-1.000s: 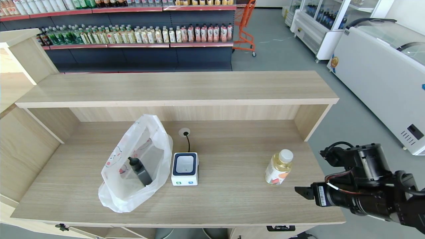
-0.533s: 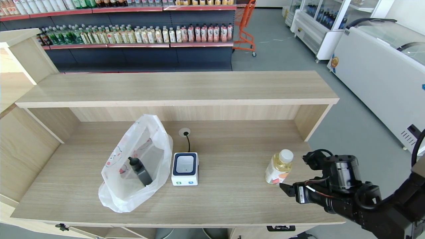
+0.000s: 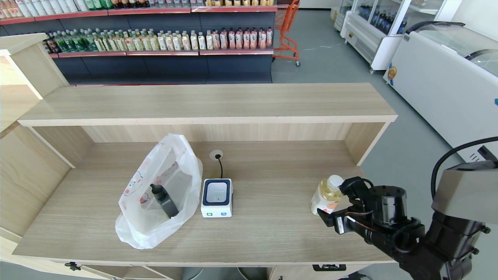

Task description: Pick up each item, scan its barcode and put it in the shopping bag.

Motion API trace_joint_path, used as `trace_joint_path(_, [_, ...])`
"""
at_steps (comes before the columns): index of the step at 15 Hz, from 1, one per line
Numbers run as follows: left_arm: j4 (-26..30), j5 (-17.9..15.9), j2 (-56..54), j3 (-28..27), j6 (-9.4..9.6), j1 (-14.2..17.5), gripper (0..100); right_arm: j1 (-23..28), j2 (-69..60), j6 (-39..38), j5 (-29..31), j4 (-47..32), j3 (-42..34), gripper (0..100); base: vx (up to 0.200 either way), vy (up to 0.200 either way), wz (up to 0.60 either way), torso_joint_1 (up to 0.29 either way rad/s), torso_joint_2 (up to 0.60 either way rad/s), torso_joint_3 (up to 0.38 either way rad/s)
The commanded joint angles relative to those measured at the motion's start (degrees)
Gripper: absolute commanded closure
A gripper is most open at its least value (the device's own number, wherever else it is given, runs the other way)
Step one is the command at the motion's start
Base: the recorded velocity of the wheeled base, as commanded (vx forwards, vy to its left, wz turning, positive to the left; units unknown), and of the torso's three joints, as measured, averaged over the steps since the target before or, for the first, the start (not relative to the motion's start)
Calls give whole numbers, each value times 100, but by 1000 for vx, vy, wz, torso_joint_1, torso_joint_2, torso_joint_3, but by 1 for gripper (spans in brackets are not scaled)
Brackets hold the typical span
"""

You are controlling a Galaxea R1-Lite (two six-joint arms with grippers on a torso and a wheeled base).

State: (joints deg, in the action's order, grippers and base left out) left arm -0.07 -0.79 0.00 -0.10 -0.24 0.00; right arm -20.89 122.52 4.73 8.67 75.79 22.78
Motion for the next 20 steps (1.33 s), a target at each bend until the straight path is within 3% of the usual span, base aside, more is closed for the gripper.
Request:
trace_joint_path(1, [-1,0,0,1,-2,0,0,-55,440,28,-5,147,59,0,0,0,0,0,0,0])
trace_joint_path(11, [-1,0,0,1,-2,0,0,-108,1257,107,-41,586,1237,0,0,0,0,0,0,0])
trace_joint_path(17, [-1,0,0,1,-2,0,0,-125,1477,300,-375,692,1712,0,0,0,0,0,0,0])
trace_joint_path(18, [-1,0,0,1,-2,0,0,-125,1477,300,-375,700,1729,100,0,0,0,0,0,0])
trace_joint_path(20, [-1,0,0,1,-2,0,0,-125,1468,309,-436,692,1817,100,0,0,0,0,0,0])
